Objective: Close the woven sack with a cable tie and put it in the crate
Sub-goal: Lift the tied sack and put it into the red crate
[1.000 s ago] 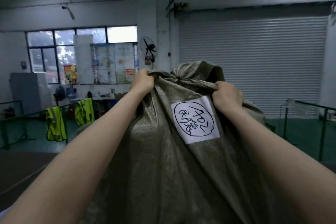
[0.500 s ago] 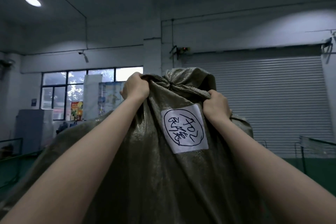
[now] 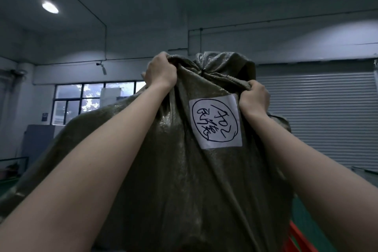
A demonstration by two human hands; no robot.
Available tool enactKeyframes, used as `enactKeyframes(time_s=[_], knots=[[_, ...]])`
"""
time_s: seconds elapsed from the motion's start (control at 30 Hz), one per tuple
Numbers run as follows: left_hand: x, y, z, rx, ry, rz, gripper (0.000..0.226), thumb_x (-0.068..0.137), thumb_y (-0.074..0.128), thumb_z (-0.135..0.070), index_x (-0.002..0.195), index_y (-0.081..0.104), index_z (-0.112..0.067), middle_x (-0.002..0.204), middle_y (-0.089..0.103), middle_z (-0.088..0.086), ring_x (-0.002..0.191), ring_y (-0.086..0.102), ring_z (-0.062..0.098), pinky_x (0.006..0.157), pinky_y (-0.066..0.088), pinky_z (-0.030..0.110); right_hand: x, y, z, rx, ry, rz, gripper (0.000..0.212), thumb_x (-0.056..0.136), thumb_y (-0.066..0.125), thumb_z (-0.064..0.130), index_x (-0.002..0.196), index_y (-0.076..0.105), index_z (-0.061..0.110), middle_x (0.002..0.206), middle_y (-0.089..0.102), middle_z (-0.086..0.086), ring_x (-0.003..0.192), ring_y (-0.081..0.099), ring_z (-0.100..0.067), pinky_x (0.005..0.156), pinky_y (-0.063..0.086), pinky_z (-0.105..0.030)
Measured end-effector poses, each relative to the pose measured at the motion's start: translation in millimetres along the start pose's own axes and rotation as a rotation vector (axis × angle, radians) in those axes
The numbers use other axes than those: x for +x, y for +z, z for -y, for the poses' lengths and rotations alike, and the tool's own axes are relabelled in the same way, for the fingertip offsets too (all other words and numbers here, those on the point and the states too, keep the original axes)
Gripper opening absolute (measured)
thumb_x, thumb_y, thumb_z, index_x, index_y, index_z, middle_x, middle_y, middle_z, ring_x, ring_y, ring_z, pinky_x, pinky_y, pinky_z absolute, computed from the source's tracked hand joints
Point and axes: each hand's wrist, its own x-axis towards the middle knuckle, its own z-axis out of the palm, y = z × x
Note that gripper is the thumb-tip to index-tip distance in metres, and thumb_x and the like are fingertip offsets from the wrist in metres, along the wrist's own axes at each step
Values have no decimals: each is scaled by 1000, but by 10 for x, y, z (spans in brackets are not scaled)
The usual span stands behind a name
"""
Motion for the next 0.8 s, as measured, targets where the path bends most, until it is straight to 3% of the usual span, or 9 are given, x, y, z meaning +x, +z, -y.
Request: enactKeyframes(time_s=[0.13, 0.33, 0.43, 0.57, 0.67, 0.8], knots=[[-41, 420, 245, -8, 58, 12, 32, 87, 36, -3, 112, 56, -9, 124, 59, 14, 115, 52, 32, 97, 37, 42, 48, 274, -349, 28, -13, -55, 33, 83, 35, -7, 99, 63, 0, 108, 65, -22, 103, 55, -33, 85, 39, -35], [-32, 1075, 633, -162, 192, -136, 22, 82, 40, 1, 96, 56, 1, 103, 63, 20, 97, 56, 33, 79, 38, 36, 250, 598, -809, 20, -208, -161, 28, 74, 38, -14, 90, 60, -9, 95, 62, -28, 92, 55, -36, 64, 21, -18], [-38, 1348, 795, -289, 286, -236, 22, 77, 38, -1, 87, 56, 5, 88, 63, 24, 84, 58, 34, 71, 36, 31, 314, 678, -951, 47, -354, -214, 29, 68, 39, -11, 87, 61, -11, 87, 62, -29, 83, 56, -35, 64, 23, -17], [-133, 1699, 884, -450, 223, -251, 16, 78, 42, 2, 87, 54, 7, 85, 62, 27, 78, 56, 29, 63, 29, 21, 335, 779, -1182, 83, -385, -253, 30, 66, 39, -10, 86, 61, -11, 82, 62, -28, 74, 49, -25, 66, 27, -18], [-374, 1982, 1005, -505, 166, -176, 20, 78, 39, -2, 88, 52, 8, 84, 61, 27, 75, 52, 25, 60, 28, 24, 201, 851, -1477, 71, -349, -236, 25, 65, 40, -14, 81, 60, -12, 78, 60, -30, 72, 44, -21, 61, 22, -15], [-767, 2327, 1337, -489, 52, -63, 19, 74, 37, -5, 85, 52, -1, 80, 60, 24, 73, 56, 29, 58, 32, 28, -30, 950, -1919, -55, -272, -142, 30, 66, 38, -6, 84, 61, -12, 83, 61, -31, 78, 56, -36, 62, 20, -17]])
